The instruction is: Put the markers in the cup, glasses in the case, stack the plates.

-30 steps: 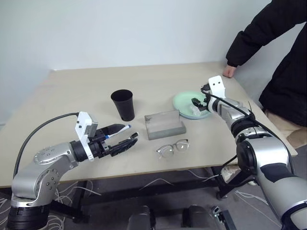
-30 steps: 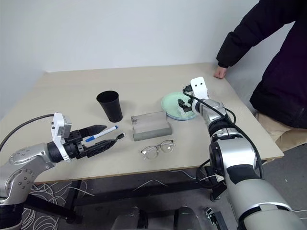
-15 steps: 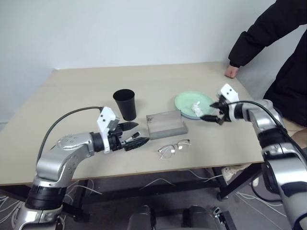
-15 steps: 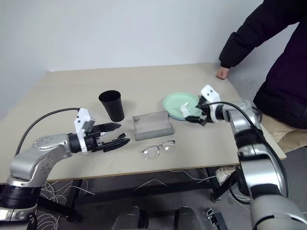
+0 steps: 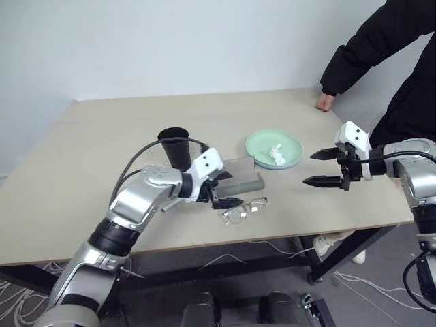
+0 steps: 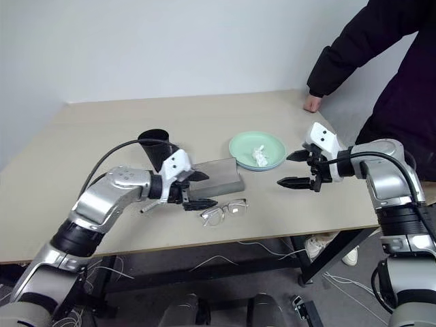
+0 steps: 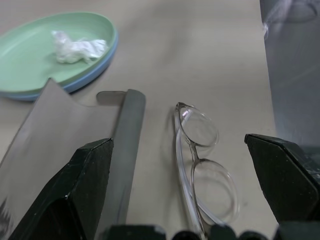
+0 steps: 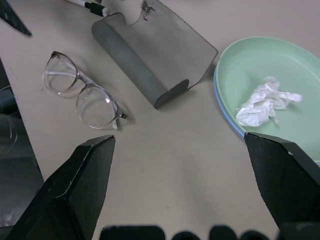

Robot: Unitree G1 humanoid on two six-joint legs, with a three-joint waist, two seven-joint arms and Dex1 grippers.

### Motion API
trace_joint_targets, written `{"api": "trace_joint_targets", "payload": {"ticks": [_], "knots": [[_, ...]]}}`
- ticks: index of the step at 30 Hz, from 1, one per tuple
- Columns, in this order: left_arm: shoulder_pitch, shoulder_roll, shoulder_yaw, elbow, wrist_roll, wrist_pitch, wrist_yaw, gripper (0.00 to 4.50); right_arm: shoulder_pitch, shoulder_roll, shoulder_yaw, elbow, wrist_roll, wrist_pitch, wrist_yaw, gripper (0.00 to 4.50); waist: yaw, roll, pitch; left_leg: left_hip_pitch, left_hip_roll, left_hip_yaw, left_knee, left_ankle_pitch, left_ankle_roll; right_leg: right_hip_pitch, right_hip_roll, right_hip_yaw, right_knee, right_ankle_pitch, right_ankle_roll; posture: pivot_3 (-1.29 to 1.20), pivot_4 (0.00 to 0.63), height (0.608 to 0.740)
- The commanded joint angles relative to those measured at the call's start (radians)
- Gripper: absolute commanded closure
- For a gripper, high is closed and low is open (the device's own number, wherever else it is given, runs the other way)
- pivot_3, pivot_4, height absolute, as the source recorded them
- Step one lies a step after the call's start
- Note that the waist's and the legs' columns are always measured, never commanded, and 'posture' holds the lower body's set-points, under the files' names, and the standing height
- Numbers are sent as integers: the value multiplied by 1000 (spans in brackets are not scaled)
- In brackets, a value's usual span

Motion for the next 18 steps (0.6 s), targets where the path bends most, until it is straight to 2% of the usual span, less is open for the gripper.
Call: {"api": "trace_joint_targets", "payload": {"ticks": [1,6,12,18], "knots": [[-96,-21,-86,0,87,44,-11,0,-2,-24,-34,-57,28,6,-14,31,0,0,0,0,0,0,0,0,0,0,0,0,0,0,0,0,0,740],[-194,-81,-191,64,170,89,-35,0,57,-58,-54,-144,64,43,-13,31,11,-1,1,-1,-1,-1,0,0,0,-1,0,1,-1,0,0,0,0,740],[-277,-160,-265,196,246,75,-64,0,118,-96,-88,-225,101,71,-30,31,22,-2,2,-1,-1,-2,2,0,0,-1,1,1,-1,0,0,0,0,740],[-308,-197,-306,268,299,65,-106,0,149,-110,-104,-257,119,85,-64,31,22,-5,4,-1,-1,-6,3,0,0,0,1,1,-1,0,0,0,0,740]]}}
